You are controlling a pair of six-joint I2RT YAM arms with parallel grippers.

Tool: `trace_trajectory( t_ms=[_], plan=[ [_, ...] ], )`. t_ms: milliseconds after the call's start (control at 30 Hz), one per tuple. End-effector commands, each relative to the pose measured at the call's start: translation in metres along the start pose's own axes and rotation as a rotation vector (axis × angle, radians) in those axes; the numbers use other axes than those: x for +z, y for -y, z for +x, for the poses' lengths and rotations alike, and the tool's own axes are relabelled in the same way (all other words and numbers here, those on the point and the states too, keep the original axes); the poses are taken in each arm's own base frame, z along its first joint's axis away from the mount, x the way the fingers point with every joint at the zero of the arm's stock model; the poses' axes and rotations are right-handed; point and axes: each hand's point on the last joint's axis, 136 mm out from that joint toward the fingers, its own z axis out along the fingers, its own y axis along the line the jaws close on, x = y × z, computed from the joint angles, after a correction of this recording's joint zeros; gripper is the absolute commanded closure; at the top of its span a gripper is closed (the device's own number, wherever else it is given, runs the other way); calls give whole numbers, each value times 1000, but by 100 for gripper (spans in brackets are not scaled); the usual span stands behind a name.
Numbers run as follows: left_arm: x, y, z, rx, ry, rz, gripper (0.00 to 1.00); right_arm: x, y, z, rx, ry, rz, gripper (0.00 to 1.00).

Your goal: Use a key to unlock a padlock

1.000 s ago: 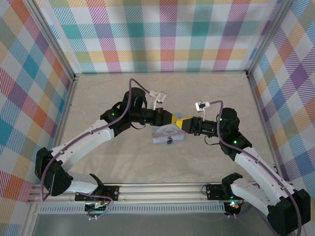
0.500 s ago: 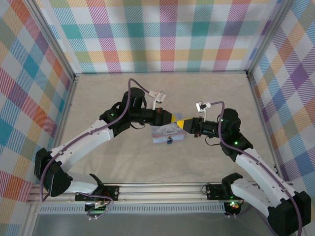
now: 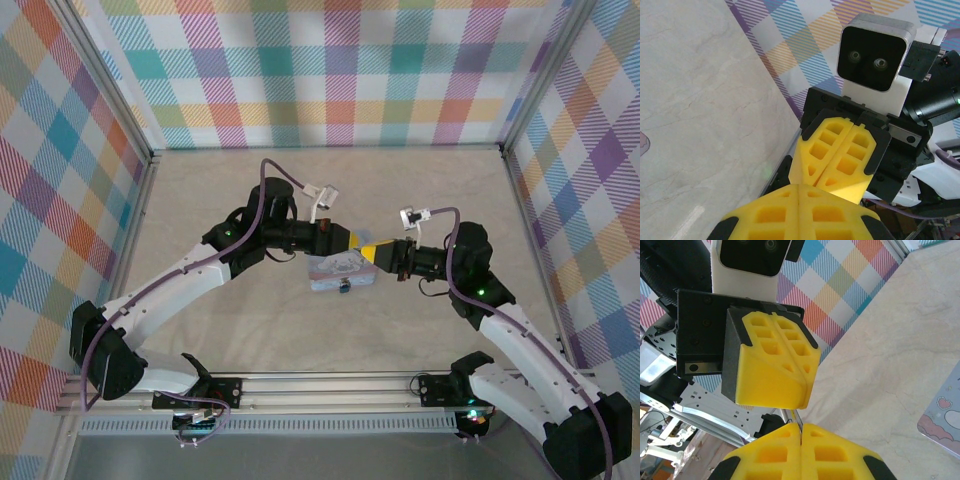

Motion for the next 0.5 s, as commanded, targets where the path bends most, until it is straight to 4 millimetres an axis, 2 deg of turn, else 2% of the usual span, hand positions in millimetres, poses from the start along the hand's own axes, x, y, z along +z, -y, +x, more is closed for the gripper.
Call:
trace_trajectory(
  t_ms=[0, 233, 267, 333, 467],
  plan=[
    [3, 1, -8, 5, 24, 29, 100, -3, -19, 2, -51, -22, -80, 100],
    [0, -1, -9, 5, 38, 5, 100, -3, -13, 2, -46, -8, -50, 100],
    [-1, -3, -9, 4, 41, -6, 94, -3, -11, 2, -39, -6, -42, 100],
    [-5, -7, -10, -2, 55, -39, 67, -3, -7, 1, -37, 7, -18, 100],
    [-16, -18, -12, -17, 98, -90, 50, -7, 2, -4, -39, 36, 58, 100]
  ],
)
